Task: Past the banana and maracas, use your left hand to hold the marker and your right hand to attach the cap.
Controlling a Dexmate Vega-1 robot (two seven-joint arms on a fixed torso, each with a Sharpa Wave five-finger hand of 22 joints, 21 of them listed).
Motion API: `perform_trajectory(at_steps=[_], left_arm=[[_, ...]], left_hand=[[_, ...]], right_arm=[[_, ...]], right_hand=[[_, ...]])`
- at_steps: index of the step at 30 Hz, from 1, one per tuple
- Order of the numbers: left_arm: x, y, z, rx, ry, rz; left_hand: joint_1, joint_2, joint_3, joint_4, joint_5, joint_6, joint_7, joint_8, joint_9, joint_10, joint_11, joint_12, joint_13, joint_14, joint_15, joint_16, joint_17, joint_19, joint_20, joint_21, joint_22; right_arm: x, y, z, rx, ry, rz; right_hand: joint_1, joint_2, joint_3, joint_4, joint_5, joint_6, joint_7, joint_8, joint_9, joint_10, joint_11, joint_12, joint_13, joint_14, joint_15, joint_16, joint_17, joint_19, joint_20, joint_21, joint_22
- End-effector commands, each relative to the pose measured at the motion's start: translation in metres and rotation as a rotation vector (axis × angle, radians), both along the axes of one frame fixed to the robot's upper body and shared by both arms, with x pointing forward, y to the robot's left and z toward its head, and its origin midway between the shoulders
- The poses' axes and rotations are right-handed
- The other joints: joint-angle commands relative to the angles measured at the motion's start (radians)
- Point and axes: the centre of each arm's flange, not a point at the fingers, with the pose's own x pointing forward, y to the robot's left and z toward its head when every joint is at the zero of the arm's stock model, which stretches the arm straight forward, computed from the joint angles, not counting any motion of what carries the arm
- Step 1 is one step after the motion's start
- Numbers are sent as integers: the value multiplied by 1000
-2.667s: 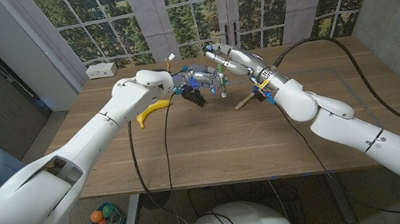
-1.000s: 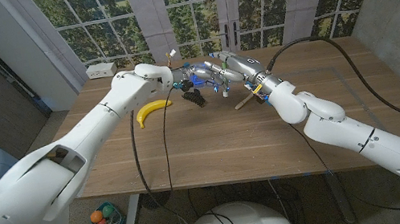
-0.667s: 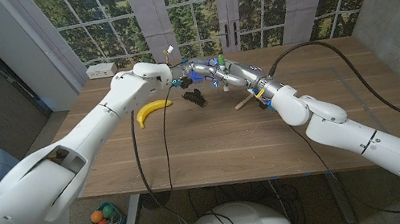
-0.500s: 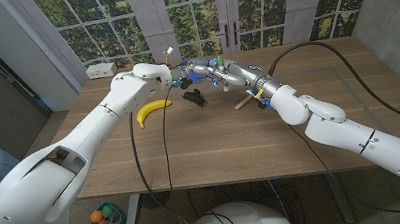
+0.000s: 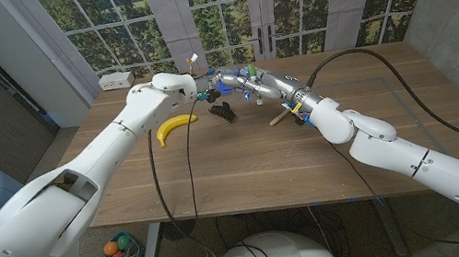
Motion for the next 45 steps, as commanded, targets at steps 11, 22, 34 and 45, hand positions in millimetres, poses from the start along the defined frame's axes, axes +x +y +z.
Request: perform_trajectory(at_steps=[11,22,34,45], left_arm=[[-5,-3,-5,125,14,38],[-4,-7,-4,155,8,53],[0,-17,-7,195,41,44],[2,-21,-12,235,70,24]], left_hand=[[8,16,42,47,8,-2,6,0,7,25,-28,10,7,231,-250,1,210,-3,-118,9,0],[10,17,39,48,10,-3,8,-1,8,24,-28,9,6,232,-249,-1,211,-2,-117,9,-1],[11,17,37,48,12,-1,9,-3,5,25,-29,9,6,233,-250,-3,214,-2,-119,9,-1],[13,19,34,49,14,-3,11,-4,5,22,-28,8,6,234,-250,-6,216,-1,-118,8,-3]], right_arm=[[-8,-26,28,173,-89,21],[-10,-15,31,134,-89,108],[-4,11,36,50,-85,145],[1,18,43,14,-131,130]], right_hand=[[43,-38,0,-48,7,-20,15,4,4,-27,20,-2,-11,7,40,0,-22,30,28,-12,5],[65,-31,12,-69,15,0,0,15,4,-10,4,10,-20,28,18,8,-40,62,-9,-17,6],[28,8,14,-42,15,7,10,16,5,-4,13,12,-24,21,25,10,-42,49,-19,-34,8],[-3,21,8,-21,12,20,0,19,5,8,2,16,-27,16,12,11,-44,25,-22,-53,8]])
